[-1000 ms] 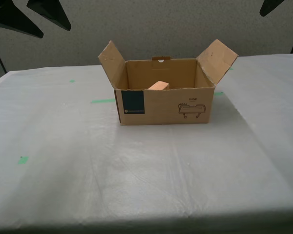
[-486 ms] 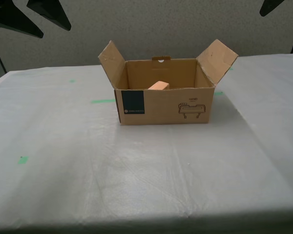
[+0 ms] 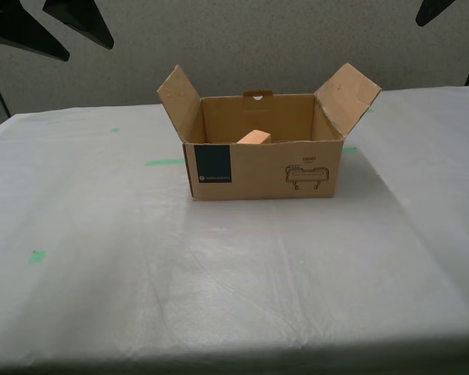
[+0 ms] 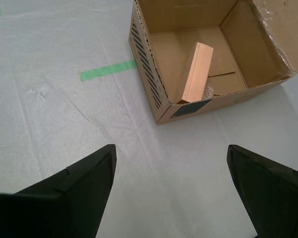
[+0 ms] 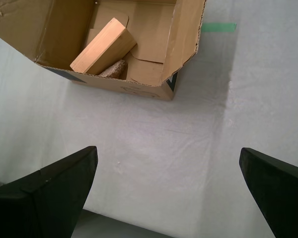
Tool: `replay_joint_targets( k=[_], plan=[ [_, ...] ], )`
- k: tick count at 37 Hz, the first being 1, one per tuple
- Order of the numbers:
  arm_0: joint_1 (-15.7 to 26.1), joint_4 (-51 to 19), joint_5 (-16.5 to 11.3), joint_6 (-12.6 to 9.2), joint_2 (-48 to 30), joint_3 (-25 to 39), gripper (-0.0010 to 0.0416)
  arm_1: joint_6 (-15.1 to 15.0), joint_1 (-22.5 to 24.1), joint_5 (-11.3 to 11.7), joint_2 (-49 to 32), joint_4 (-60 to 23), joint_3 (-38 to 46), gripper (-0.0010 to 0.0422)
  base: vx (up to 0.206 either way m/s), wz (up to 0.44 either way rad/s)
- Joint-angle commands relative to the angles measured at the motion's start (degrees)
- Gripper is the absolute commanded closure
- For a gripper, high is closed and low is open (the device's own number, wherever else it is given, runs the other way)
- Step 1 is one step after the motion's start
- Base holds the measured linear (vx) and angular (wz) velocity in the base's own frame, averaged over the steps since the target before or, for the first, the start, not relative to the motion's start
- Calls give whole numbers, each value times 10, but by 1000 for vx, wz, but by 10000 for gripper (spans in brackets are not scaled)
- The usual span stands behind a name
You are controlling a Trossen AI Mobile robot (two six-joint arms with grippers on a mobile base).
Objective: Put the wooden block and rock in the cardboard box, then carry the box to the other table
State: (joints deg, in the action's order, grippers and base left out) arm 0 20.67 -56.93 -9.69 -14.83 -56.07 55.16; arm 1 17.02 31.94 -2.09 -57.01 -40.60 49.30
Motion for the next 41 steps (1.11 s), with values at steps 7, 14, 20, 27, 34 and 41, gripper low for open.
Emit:
replay_joint_targets(
  k=[7, 14, 20, 27, 34, 41],
  plan=[
    [0, 0, 2, -2, 0, 1, 7, 0, 0, -1, 0, 0, 1, 110, 0, 0],
    [0, 0, 2, -2, 0, 1, 7, 0, 0, -1, 0, 0, 1, 110, 0, 0],
    [0, 0, 2, -2, 0, 1, 7, 0, 0, -1, 0, 0, 1, 110, 0, 0],
    [0, 0, 2, -2, 0, 1, 7, 0, 0, -1, 0, 0, 1, 110, 0, 0],
    [0, 0, 2, -2, 0, 1, 7, 0, 0, -1, 0, 0, 1, 110, 0, 0],
    [0, 0, 2, -2, 0, 1, 7, 0, 0, -1, 0, 0, 1, 110, 0, 0]
  ],
)
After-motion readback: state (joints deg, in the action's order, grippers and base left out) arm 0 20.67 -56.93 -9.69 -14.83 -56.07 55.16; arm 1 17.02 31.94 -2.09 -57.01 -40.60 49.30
